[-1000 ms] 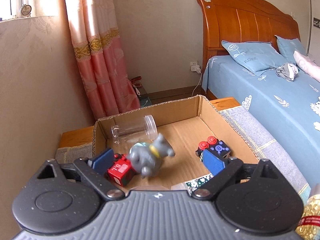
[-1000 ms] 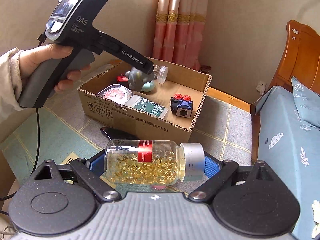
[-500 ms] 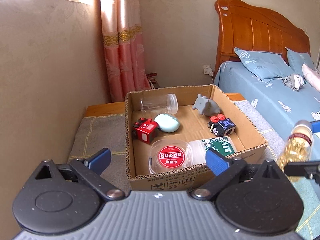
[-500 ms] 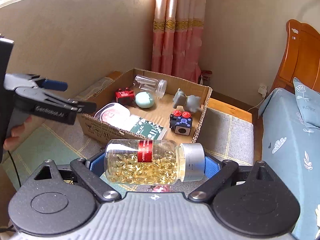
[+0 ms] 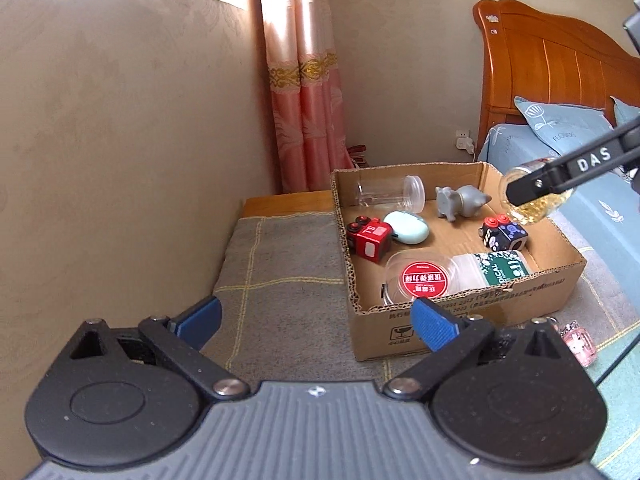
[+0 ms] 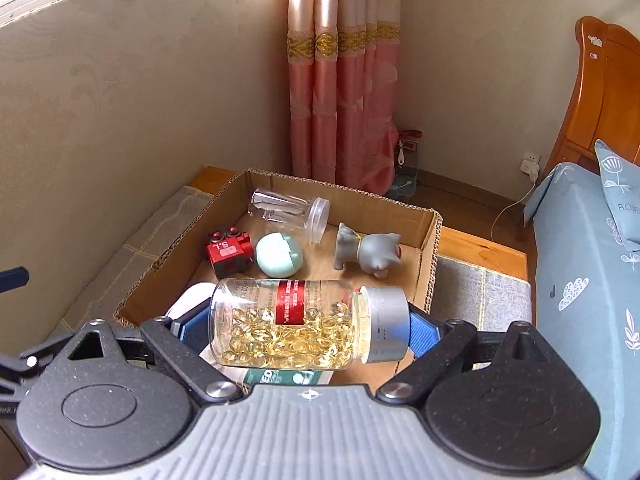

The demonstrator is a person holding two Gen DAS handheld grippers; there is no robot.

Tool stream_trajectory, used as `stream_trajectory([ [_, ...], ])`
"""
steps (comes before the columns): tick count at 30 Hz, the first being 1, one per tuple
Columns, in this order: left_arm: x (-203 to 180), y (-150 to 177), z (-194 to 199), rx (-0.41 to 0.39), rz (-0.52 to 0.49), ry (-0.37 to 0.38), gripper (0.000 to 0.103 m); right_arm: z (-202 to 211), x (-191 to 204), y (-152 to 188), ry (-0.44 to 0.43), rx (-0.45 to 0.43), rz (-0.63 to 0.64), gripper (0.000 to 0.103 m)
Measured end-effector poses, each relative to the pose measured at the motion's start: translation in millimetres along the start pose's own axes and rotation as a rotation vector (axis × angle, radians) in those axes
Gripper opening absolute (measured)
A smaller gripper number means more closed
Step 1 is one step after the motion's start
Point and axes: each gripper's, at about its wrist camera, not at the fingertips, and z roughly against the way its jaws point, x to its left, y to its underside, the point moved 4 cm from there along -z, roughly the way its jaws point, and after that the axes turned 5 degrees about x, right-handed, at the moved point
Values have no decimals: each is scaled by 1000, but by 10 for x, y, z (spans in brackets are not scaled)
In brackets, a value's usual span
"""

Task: Organize rigid objects
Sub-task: 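Lower both items into the cardboard box and open both tools, then move left tool to black oval case while right tool approaches pink keychain charm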

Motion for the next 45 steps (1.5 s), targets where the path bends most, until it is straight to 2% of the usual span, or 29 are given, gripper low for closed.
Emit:
stream_trajectory([
  [7,192,59,-13,5,44,5,101,-393,149,-250,29,37,-16,96],
  [10,219,92,-24,9,49,12,101,-491,224,-276,24,30,23,97],
  [13,227,117,-32,12,53,25,101,-439,279,-267,10,6,34,103],
  [22,185,152,-4,18,51,43,101,-77,319,-99,-2,-47,50,103],
  [34,82,222,85,30,34,53,101,273,289,524,-56,-63,108,103],
  [40,29,269,94,41,26,61,101,177,175,954,-77,-13,80,103],
  [45,-8,305,77,60,21,63,101,-142,129,1275,-63,69,73,103],
])
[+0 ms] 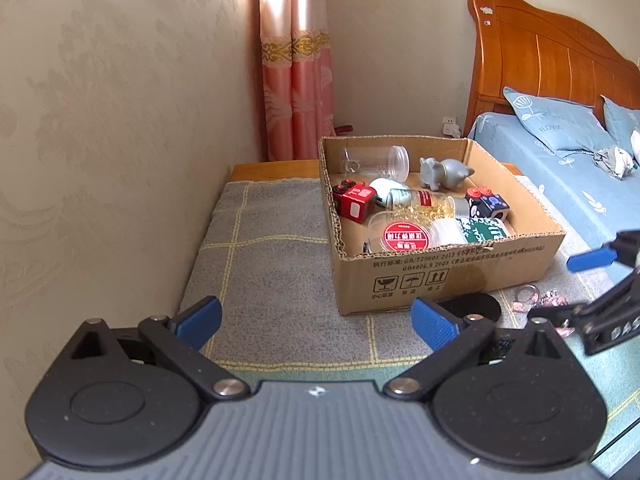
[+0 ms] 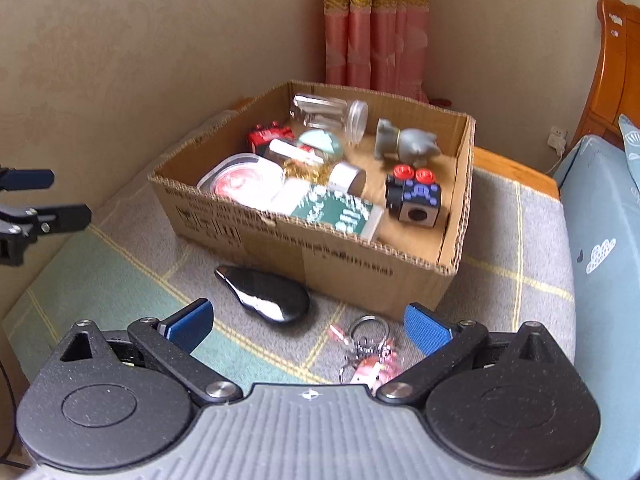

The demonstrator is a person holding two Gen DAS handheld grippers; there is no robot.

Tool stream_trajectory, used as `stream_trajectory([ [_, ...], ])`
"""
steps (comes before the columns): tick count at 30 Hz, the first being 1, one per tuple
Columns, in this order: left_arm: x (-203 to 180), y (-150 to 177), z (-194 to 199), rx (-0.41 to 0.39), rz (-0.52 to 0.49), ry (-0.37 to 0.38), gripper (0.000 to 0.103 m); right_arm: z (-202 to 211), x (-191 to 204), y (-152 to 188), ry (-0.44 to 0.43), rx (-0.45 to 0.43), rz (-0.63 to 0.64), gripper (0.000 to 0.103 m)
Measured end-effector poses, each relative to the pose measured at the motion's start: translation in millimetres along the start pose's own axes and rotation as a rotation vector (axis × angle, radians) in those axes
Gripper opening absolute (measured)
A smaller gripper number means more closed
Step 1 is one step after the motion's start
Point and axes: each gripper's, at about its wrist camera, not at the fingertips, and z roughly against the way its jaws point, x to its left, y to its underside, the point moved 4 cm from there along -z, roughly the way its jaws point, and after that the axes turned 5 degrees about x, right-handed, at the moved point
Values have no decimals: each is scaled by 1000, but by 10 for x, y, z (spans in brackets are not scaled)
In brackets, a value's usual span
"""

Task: Organize rigid objects
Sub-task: 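Move left tool to black oval case while right tool approaches pink keychain charm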

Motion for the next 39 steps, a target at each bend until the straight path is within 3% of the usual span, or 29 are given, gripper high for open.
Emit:
stream_trajectory([
  [4,-12,32,2,9,0,0,101,-165,0,80,26,16,49,103],
  [13,-17,75,-13,24,2,2,101,-160,48,227,-18,96,113,103],
  [17,-43,75,-37,28,0,16,101,-97,143,418,-90,163,93,103],
  [21,-94,86,-71,33,-11,33,101,-72,255,572,-149,175,41,103],
  [28,-229,118,-160,44,-11,122,101,-144,171,586,71,100,-77,103],
  [34,-421,109,-335,51,23,195,101,-186,128,619,126,58,-83,103],
  [39,-637,131,-591,91,-28,187,101,-206,134,626,128,43,-83,103],
])
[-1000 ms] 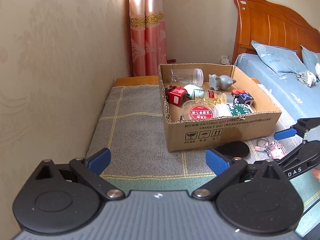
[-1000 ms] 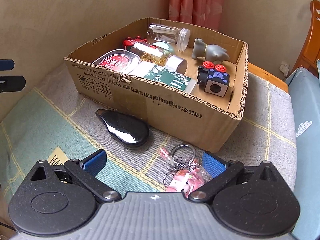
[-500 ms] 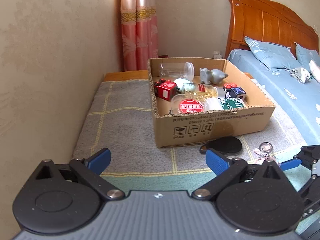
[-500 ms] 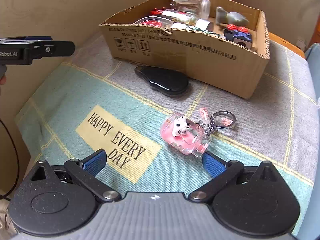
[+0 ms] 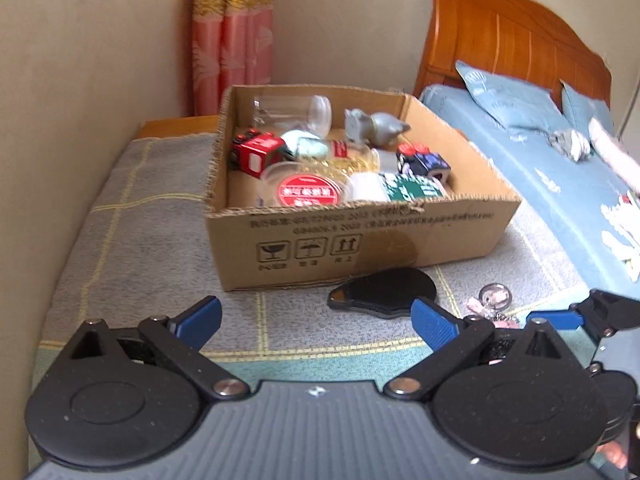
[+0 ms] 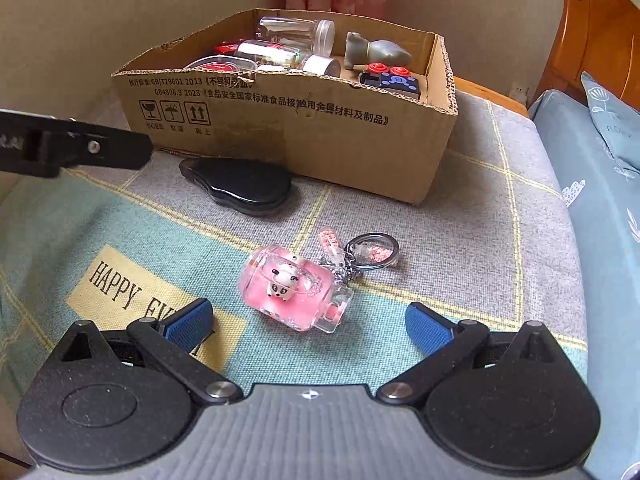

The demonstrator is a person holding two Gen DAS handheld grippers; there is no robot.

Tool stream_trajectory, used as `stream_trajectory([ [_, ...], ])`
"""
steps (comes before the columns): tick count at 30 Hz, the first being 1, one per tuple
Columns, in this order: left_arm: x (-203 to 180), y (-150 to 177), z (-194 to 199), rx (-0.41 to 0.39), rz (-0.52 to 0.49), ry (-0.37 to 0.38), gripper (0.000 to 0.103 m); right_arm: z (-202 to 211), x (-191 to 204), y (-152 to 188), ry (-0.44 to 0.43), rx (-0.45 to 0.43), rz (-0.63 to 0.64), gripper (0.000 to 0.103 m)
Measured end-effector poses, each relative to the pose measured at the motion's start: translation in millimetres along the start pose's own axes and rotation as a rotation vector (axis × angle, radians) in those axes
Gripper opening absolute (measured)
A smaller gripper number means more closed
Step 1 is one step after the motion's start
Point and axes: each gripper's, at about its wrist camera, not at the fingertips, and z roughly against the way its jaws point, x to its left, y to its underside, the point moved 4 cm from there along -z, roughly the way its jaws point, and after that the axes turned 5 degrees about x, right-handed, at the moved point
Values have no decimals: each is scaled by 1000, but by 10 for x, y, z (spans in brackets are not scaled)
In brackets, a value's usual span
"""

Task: Organize rigid objects
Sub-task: 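Move left tool to black oval case while right tool approaches pink keychain charm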

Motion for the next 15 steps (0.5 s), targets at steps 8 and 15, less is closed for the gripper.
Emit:
stream_trajectory([
  [8,-322,5,-393,62,-79,21,101,39,-9,85,-7,-47,14,103],
  [15,-472,-17,-621,72,-79,-1,101,74,-23,162,-12,-86,22,103],
])
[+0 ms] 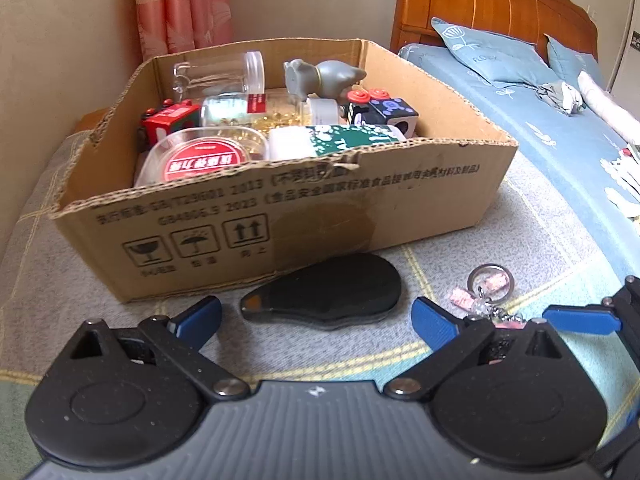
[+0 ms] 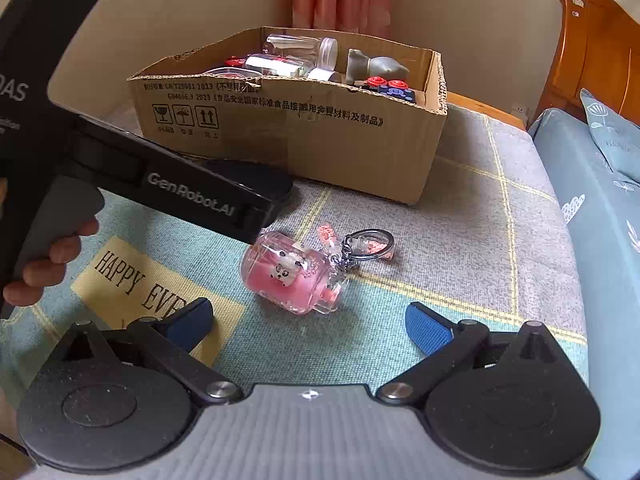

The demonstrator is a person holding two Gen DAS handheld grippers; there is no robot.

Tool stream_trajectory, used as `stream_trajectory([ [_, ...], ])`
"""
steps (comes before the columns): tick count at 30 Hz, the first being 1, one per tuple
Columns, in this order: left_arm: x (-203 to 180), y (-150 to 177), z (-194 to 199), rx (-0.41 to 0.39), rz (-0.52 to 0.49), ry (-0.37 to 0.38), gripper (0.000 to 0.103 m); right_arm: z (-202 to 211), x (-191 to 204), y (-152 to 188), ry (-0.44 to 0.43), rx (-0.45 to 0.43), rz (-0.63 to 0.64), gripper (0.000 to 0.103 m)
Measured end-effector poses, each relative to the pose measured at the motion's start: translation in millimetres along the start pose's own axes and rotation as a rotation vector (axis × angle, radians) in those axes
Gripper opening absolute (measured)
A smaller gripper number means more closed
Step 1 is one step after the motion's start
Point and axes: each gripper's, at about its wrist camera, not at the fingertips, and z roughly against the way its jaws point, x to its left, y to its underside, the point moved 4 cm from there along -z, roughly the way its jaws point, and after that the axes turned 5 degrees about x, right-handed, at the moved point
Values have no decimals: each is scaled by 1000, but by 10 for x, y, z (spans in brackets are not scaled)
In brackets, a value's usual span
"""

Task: Organize rigid objects
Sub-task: 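Move left tool to black oval case while right tool approaches pink keychain charm, then close left tool on black oval case while right tool grasps pink keychain charm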

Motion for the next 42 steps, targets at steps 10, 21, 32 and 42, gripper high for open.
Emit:
stream_trajectory([
  [10,30,-17,-55,-25,27,-67,102,-12,1,7,-2,-14,3,103],
  [21,531,290,176,-42,35,-72,102,-12,-3,8,-1,-17,3,103],
  [32,456,183,79,-89,-65,0,102,-1,5,21,3,-17,-2,103],
  [42,414,194,137,-84,-87,21,89,-5,3,19,3,-17,-2,103],
])
